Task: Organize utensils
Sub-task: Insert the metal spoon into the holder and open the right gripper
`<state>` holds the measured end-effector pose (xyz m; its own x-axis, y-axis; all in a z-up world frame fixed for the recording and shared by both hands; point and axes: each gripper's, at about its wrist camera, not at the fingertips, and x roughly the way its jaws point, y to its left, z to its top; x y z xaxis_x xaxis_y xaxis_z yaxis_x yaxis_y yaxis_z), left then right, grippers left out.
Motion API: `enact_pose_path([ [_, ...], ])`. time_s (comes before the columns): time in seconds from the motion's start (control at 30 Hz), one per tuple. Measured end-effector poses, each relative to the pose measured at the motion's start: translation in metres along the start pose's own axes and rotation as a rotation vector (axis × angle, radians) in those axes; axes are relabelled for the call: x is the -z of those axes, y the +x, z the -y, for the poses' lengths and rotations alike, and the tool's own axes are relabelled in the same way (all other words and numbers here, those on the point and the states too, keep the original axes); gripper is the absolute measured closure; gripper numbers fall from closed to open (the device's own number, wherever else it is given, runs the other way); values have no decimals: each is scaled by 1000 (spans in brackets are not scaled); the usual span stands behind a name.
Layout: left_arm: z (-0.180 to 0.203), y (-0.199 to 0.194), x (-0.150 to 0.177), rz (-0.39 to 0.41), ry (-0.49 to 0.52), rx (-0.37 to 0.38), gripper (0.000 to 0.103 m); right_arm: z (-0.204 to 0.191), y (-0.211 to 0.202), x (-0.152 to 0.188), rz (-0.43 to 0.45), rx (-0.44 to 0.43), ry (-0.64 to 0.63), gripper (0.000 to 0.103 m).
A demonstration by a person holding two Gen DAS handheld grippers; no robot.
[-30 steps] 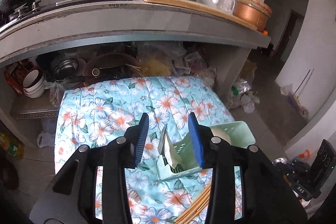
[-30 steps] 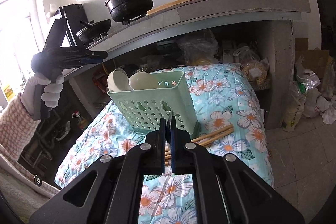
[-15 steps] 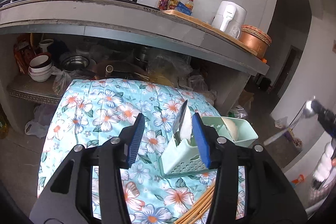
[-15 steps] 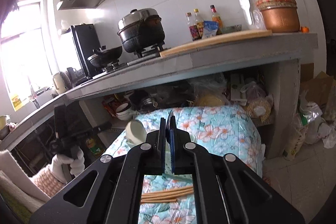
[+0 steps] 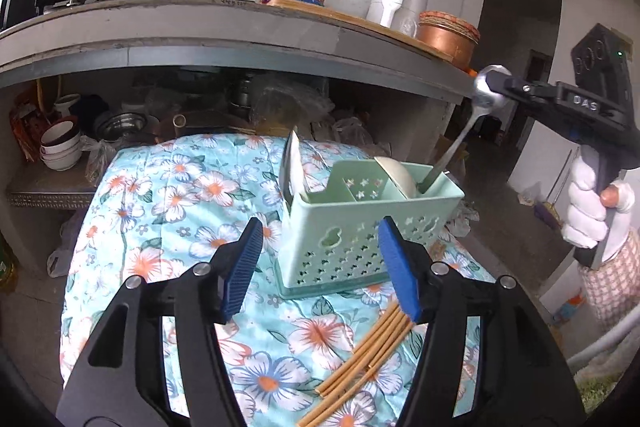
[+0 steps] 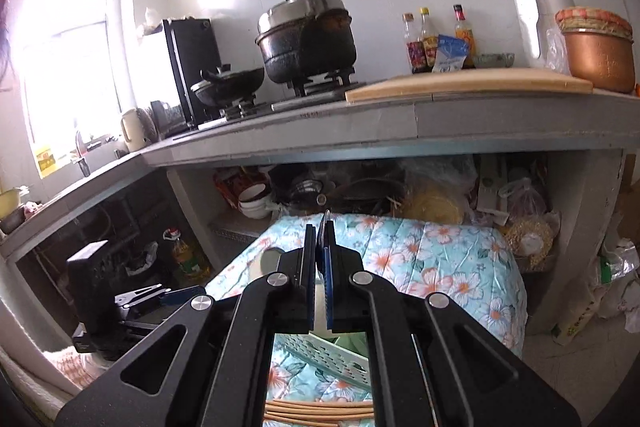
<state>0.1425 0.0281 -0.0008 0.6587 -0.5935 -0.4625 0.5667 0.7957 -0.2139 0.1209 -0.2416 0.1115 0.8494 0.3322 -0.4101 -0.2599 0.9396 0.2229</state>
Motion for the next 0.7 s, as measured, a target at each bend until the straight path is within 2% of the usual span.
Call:
enact_pose_path([
  [0.17,4,9,12,-40,-8,18,46,1,33,21,-112,51,-32,98],
  [0.27,3,11,16,-52,-25,26,44,4,40,26,-144,67,-21,96],
  [0.3,3,12,17,-57,-24,23,44,6,40,27,-143,68,-12,94],
  [0.37,3,13,20,-63,-26,20,44,9,37,25,-126,64,1,77],
  [0.43,2,13,21,-63,-33,18,44,10,32,21,-104,67,7,70],
  [0.7,3,9,24,-59,-37,5,40,13,8,18,-53,84,46,66],
])
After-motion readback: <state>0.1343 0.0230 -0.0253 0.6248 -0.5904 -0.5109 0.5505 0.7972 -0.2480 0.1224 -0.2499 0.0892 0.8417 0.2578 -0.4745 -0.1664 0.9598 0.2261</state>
